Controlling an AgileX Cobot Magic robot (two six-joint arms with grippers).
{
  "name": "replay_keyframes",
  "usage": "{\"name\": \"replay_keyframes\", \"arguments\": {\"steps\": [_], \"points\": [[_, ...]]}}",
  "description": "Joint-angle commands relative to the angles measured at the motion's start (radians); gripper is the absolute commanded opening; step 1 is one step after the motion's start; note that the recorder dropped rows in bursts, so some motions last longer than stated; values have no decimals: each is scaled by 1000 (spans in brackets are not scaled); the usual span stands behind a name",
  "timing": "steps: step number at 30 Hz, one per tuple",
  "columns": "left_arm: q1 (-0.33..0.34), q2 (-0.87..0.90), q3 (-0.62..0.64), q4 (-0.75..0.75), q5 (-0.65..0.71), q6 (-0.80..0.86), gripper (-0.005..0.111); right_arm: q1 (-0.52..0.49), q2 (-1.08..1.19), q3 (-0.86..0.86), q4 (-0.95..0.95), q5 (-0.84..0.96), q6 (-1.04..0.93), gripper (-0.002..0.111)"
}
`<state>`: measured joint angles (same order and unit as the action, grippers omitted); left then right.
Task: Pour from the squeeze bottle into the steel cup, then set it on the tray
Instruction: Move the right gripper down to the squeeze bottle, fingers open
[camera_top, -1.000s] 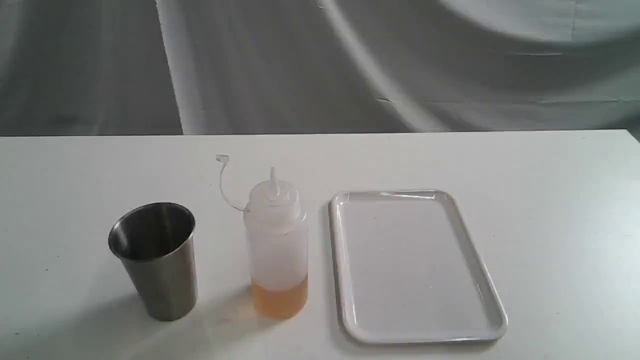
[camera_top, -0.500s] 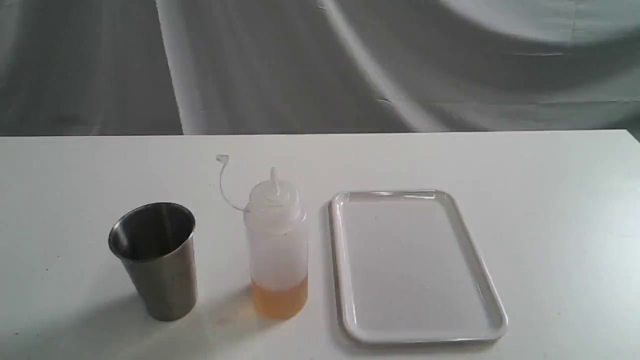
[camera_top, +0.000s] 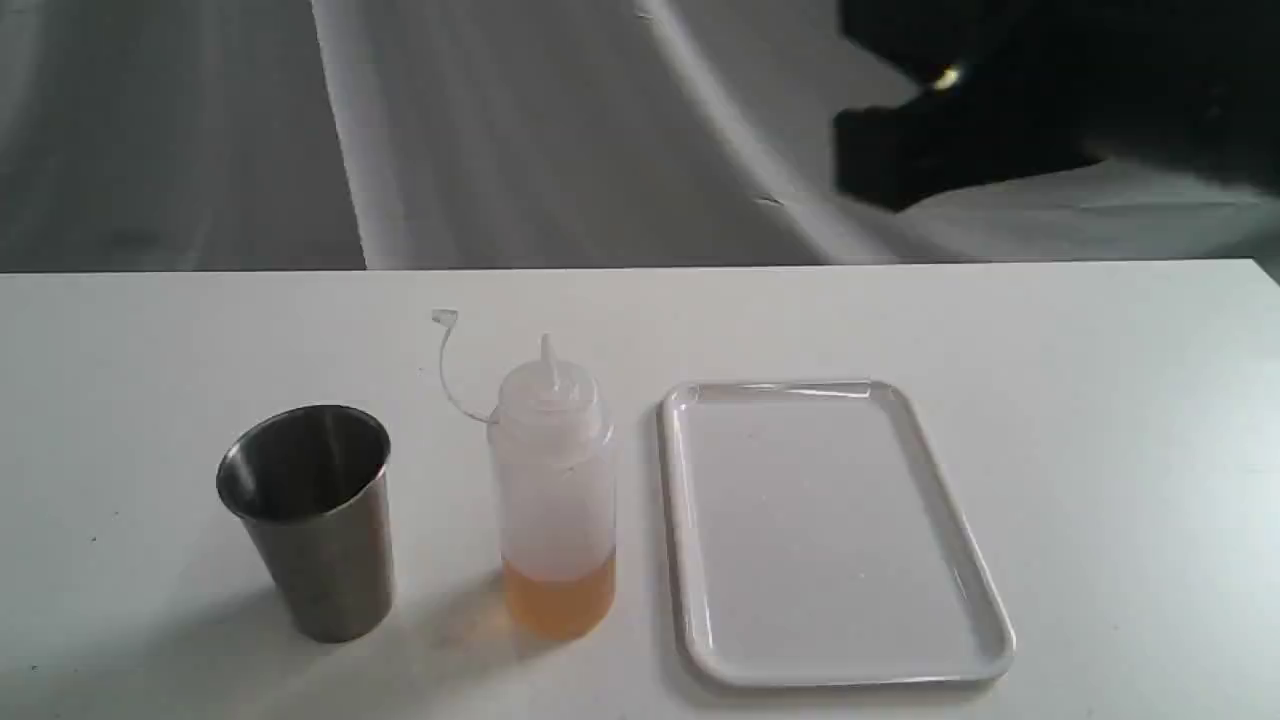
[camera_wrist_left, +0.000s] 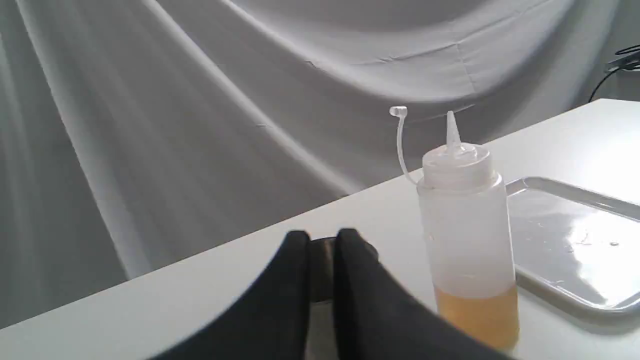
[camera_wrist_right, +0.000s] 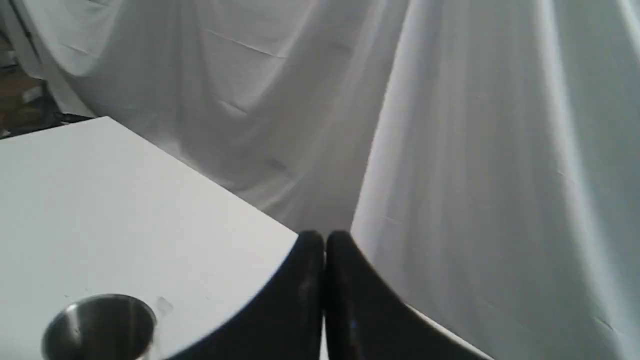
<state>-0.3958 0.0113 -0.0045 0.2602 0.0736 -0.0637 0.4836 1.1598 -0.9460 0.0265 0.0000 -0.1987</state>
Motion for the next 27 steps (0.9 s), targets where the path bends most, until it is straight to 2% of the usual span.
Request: {"name": "replay_keyframes", "arguments": {"steps": [1, 12, 27], "points": [[2, 3, 4, -2, -6, -3, 8, 49, 46, 77, -26, -162, 21, 0], [2, 3, 4, -2, -6, -3, 8, 110, 154, 361, -26, -337, 28, 0], [2, 3, 4, -2, -6, -3, 8, 126, 516, 390, -26, -714, 148, 0]]}}
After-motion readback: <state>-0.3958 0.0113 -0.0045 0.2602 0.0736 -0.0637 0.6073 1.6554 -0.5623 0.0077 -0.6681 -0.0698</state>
